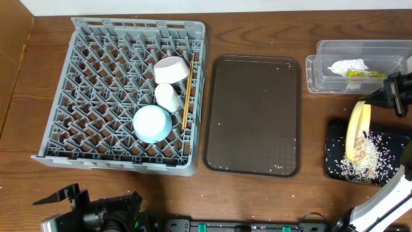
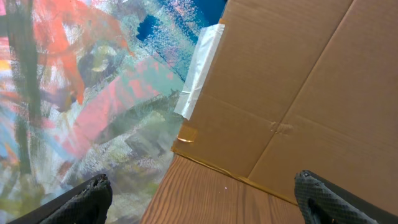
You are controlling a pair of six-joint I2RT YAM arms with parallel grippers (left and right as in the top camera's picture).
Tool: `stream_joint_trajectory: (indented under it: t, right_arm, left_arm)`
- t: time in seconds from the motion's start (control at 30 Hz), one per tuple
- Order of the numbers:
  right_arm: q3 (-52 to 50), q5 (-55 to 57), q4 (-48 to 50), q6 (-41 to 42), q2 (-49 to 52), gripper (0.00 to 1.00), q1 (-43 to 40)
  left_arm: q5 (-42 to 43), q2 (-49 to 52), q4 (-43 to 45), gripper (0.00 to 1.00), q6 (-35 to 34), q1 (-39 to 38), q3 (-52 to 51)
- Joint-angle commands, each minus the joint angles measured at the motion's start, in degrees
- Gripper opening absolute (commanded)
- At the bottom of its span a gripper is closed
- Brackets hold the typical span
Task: Sort waste into correct bins and load items into the dishwasher
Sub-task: 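Tilt the yellow plate to dump the rice scraps into the bin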
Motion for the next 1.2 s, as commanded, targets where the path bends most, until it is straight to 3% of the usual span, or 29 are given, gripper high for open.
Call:
stream_joint_trajectory:
  t: [0.0, 0.37, 0.53, 0.8, 1.17]
  right_arm:
    - [-0.70, -3.50, 0.11, -3.34, -2.95, 0.01, -1.03]
    - [-1.38, -7.50, 0.35, -3.65, -4.02, 0.01, -4.17]
    - [-2.21, -10.78, -0.04, -7.69, -4.90, 0.01, -6.78]
    - [-9.84, -11.04, -0.04, -9.70, -8.52, 0.01, -10.27]
    - [-15.85, -19.91, -0.07, -15.39, -9.18, 0.01, -14.29]
  left_arm:
    - [-2.95, -0.31, 0.24, 0.95, 0.31, 0.13, 0.96]
    - [-2.95, -0.31, 0.26, 0.94, 0.31, 0.13, 0.96]
    - [-2.95, -0.31, 0.26, 0.95, 0.31, 0.13, 0.96]
    - [-2.95, -0.31, 0.24, 0.95, 0.31, 0.13, 0.96]
    - [-2.97, -0.31, 0.24, 0.95, 0.31, 0.13, 0.96]
